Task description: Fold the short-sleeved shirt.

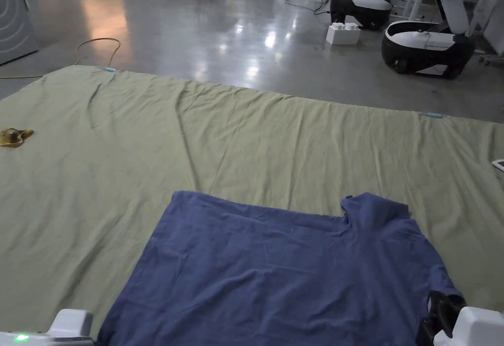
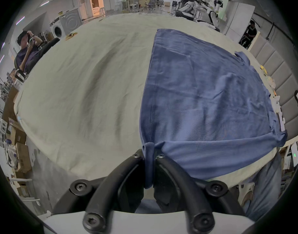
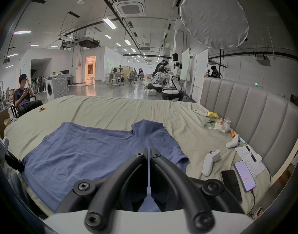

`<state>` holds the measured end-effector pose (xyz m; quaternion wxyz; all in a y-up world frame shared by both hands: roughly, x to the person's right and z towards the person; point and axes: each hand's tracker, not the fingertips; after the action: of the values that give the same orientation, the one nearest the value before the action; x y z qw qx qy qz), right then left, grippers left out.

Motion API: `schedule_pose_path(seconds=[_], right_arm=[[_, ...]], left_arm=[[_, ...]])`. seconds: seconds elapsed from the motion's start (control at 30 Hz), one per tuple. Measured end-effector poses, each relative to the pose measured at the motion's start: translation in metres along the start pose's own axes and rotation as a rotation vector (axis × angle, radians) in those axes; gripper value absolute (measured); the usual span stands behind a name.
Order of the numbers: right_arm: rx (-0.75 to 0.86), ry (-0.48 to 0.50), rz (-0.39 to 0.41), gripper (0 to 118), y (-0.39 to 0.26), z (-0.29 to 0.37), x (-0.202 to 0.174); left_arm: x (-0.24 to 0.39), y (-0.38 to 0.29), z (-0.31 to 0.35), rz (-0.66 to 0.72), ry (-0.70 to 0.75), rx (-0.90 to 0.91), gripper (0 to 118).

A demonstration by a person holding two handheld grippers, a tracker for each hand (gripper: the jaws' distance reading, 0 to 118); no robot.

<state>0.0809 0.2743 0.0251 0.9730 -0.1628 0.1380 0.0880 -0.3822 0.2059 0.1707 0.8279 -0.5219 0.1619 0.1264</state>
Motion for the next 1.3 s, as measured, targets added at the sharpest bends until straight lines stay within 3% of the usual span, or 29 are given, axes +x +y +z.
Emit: schedule_pose_path(seconds=[0.07,0.1,0.13,0.2,0.4,0.5,0.7,0.77,0.8,0.87,1.17,1.3], right_arm=[[-0.055,-0.002,-0.006,13,0.001,0.004,0.011],[-0.1,-0.002,-0.003,26,0.001,0.005,0.017],[-0.14,-0.007,0.002,47,0.001,0.005,0.022],[-0.275,-0.015,-0.012,63,-0.006,0.007,0.037],[-0.542,-0.071,-0.039,70,-0.044,0.012,0.064],[-0.634,-0.092,-0.033,70,-0.071,0.011,0.069],[-0.83,-0.033,-0.003,68,-0.116,-0.008,0.063],[-0.768,0.014,-0.041,46,-0.115,-0.005,0.062],[-0.785,0.002,-0.02,40,-0.111,-0.005,0.059],[-0.773,0.024,0.02,15,-0.105,-0.003,0.051],[-0.654,0.0,-0.002,9,-0.076,0.022,0.058],[-0.586,0.013,-0.071,9,-0.055,0.03,0.063]], left_arm=[[0.0,-0.004,-0.001,-0.013,-0.001,0.005,8],[0.001,-0.001,-0.001,-0.018,-0.002,0.005,7],[0.002,-0.001,-0.001,-0.023,-0.003,0.006,7],[0.001,-0.002,0.0,-0.027,-0.008,0.011,7],[-0.001,-0.002,-0.005,-0.016,-0.017,0.017,7],[0.0,-0.002,-0.005,-0.015,-0.017,0.018,7],[0.001,-0.002,-0.007,-0.004,-0.023,0.018,7],[0.0,-0.002,-0.005,0.0,-0.026,0.022,7],[0.0,-0.003,-0.004,0.002,-0.028,0.025,7],[0.002,-0.006,-0.004,0.003,-0.029,0.029,7],[0.001,-0.004,0.021,0.018,-0.055,0.098,6],[0.0,0.003,0.032,0.024,-0.064,0.149,6]])
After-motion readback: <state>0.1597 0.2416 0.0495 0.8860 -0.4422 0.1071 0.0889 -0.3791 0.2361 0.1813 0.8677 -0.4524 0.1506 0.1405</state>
